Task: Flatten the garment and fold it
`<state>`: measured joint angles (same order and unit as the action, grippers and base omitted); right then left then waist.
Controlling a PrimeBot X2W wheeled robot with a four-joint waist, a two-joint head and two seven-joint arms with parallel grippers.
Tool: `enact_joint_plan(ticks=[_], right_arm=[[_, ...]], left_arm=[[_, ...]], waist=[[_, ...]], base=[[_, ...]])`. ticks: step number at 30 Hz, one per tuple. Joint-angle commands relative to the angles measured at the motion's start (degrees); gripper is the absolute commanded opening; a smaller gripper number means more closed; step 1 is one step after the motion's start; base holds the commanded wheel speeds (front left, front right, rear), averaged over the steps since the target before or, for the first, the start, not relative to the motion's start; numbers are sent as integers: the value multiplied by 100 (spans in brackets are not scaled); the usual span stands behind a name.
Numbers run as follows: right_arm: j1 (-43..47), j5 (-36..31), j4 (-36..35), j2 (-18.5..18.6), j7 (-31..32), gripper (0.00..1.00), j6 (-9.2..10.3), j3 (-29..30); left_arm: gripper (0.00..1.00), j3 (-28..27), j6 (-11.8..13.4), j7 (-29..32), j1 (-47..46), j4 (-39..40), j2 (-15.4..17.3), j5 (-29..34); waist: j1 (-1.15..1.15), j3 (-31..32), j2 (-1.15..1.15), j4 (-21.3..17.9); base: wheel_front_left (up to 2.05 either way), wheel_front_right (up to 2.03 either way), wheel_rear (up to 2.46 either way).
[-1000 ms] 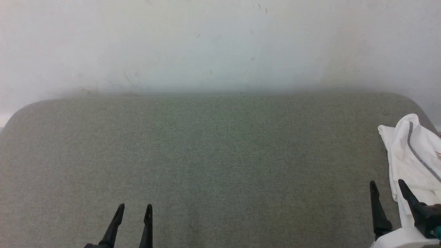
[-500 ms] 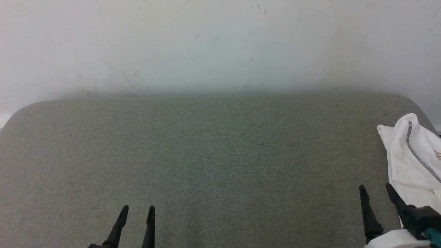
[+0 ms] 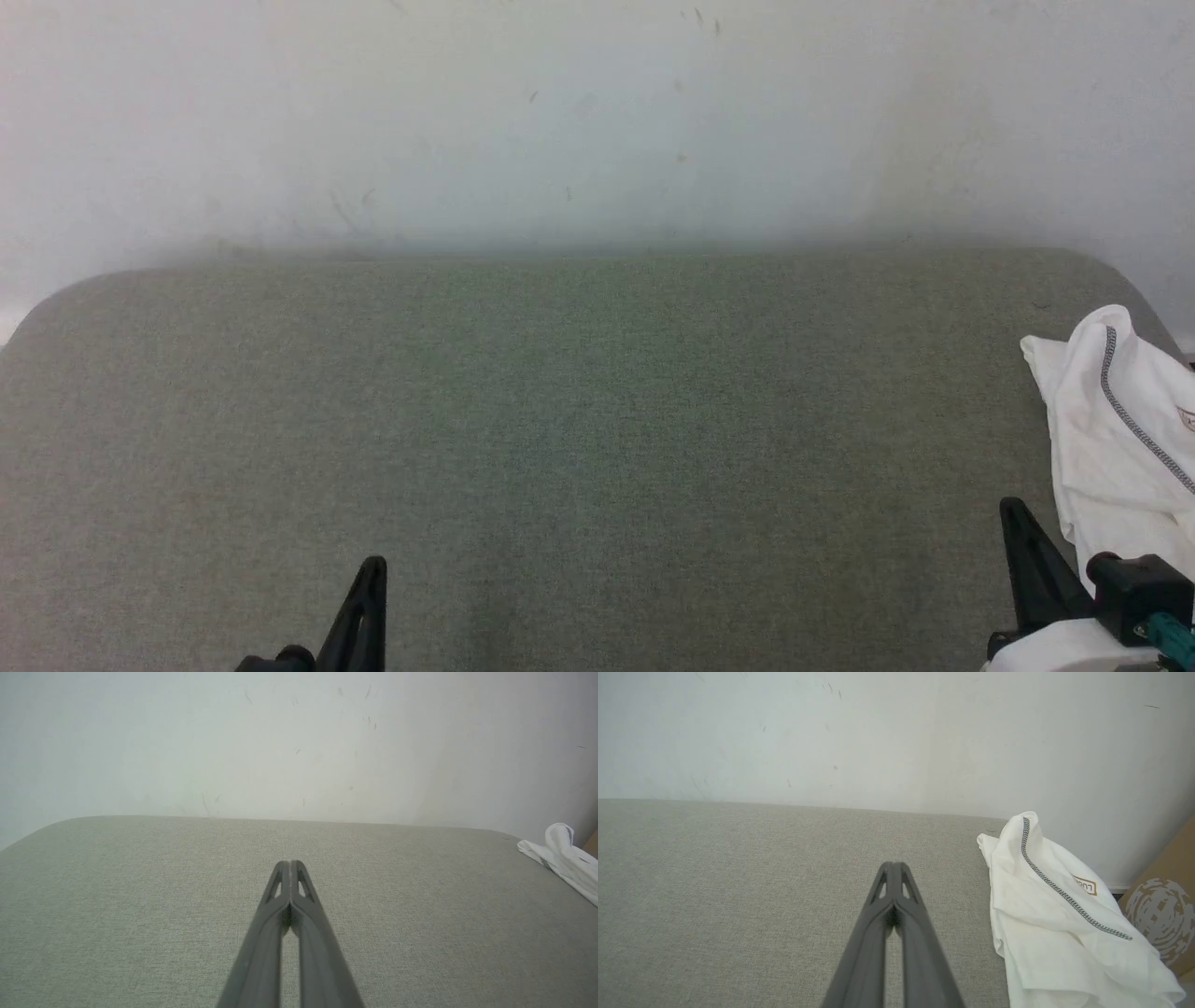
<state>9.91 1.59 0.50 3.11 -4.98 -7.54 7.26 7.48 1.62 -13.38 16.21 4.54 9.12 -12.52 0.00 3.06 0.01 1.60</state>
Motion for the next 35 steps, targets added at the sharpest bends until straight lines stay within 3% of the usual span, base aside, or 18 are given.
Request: enact_joint_plan(ticks=[1, 35], right_arm=[[-67, -6, -4, -2, 31, 0, 0, -24], [-339, -51, -18, -8, 169, 0, 2, -231]], left_arm=[[0, -35, -12, 37, -118, -21, -42, 84], [0, -245, -56, 420, -561, -148, -214, 428]], waist=[[0, -4, -1, -2], [0, -93, -1, -48]], base=[[0, 0, 0], [0, 0, 0]])
